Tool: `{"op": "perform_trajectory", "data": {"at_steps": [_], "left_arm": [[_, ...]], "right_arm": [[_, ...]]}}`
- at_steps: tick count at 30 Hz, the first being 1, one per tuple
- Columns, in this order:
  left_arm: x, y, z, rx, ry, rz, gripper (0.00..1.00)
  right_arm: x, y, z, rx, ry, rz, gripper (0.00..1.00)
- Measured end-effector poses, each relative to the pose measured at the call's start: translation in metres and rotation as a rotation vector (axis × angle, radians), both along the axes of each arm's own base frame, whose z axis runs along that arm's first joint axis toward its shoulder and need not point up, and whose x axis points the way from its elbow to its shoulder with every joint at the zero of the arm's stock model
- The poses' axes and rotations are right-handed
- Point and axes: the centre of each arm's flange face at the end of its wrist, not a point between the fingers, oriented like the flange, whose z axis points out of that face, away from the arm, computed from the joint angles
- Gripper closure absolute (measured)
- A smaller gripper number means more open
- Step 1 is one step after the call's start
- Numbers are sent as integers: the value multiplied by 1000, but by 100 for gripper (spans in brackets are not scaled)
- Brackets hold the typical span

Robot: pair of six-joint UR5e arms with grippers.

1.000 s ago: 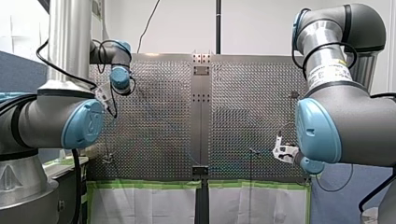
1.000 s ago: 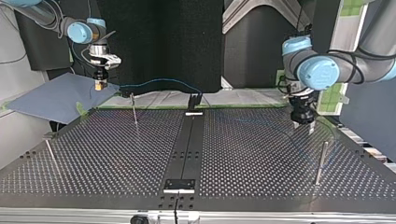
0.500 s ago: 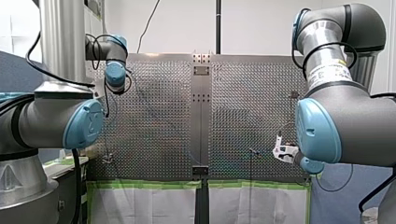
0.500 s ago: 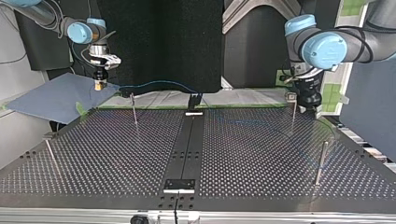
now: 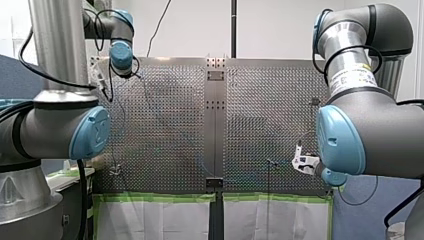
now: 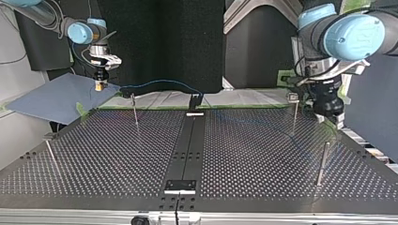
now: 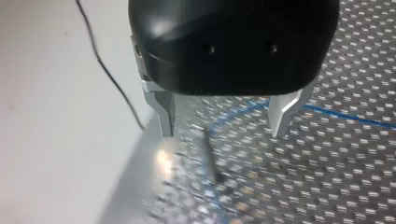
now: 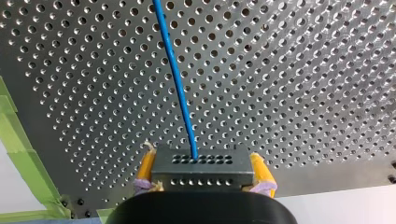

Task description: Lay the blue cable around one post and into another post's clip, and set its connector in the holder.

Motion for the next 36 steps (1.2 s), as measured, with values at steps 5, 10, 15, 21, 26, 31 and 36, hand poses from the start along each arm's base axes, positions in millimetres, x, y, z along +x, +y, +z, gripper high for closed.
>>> {"op": "perform_trajectory", "data": {"at_steps": [5,10,15,21,26,31,36], "left_arm": [[-13,2,37,46,-30,26,0],[-28,2,59,82,-39,32,0],[-40,-1,86,120,-58,11,0],[-33,-3,97,171,-15,-7,0],[-24,-3,98,213,43,-9,0],[-24,-4,92,252,106,-12,0],[-28,-4,88,293,165,-19,0]], "right_arm": [[0,0,0,0,-3,0,100],[0,-1,1,-3,-8,0,100],[0,-1,1,-4,-11,0,100],[0,-1,1,-4,-16,0,100],[0,-1,1,-2,-17,0,100],[0,-1,1,0,-24,0,100],[0,-3,2,0,-28,0,100]]}}
